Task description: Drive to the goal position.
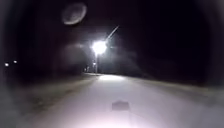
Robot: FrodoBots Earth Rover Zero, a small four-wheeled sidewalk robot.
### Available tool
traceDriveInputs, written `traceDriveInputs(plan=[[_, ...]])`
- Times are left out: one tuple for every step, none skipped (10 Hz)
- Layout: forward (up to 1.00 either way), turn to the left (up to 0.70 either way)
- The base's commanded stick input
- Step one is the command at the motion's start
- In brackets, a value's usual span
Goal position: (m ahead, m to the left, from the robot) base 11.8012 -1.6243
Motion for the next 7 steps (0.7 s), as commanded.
traceDriveInputs(plan=[[0.7,0.14],[0.7,0.14],[0.7,0.06],[0.7,0.0],[0.7,0.0],[0.7,0.0],[0.6,0.0]])
